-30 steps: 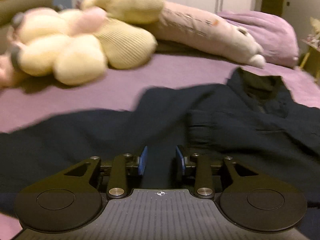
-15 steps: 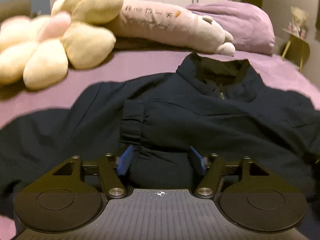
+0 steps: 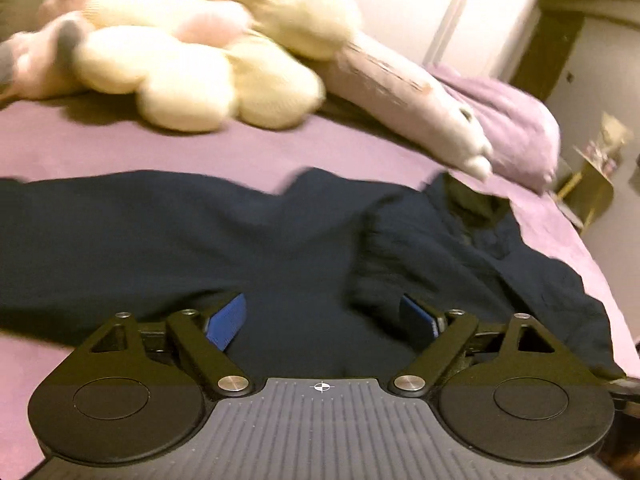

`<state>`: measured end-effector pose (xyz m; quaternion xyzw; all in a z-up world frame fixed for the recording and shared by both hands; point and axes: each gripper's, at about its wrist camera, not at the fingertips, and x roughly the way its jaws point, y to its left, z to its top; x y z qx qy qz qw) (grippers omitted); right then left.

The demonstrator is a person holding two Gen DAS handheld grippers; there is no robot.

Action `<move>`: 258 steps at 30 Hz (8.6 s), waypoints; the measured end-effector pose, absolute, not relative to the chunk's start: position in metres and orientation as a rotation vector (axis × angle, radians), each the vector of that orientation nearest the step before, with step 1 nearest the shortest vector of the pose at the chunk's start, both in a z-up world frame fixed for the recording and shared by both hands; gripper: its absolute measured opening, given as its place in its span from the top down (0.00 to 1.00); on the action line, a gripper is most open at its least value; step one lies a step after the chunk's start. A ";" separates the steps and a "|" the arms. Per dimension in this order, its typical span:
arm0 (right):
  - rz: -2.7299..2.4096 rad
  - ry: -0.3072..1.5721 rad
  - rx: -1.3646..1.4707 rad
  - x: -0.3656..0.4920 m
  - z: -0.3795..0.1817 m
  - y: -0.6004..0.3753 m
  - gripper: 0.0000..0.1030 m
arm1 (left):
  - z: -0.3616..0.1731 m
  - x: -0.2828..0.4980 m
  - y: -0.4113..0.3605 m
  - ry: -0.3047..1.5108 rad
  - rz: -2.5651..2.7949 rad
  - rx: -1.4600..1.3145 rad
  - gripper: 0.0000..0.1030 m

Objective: Fold large clothes

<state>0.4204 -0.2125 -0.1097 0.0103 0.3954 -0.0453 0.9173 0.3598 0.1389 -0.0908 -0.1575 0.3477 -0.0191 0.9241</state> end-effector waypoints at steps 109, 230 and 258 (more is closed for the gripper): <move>0.412 0.674 0.642 0.445 -0.053 -0.107 0.92 | -0.134 0.349 0.166 0.756 -0.027 -0.411 0.94; -0.047 0.687 -0.013 0.401 -0.118 -0.271 0.95 | -0.140 0.430 0.010 0.754 -0.034 0.048 0.01; -0.050 0.903 0.395 0.180 -0.071 -0.334 0.41 | -0.101 0.193 0.132 0.852 -0.139 -0.118 0.01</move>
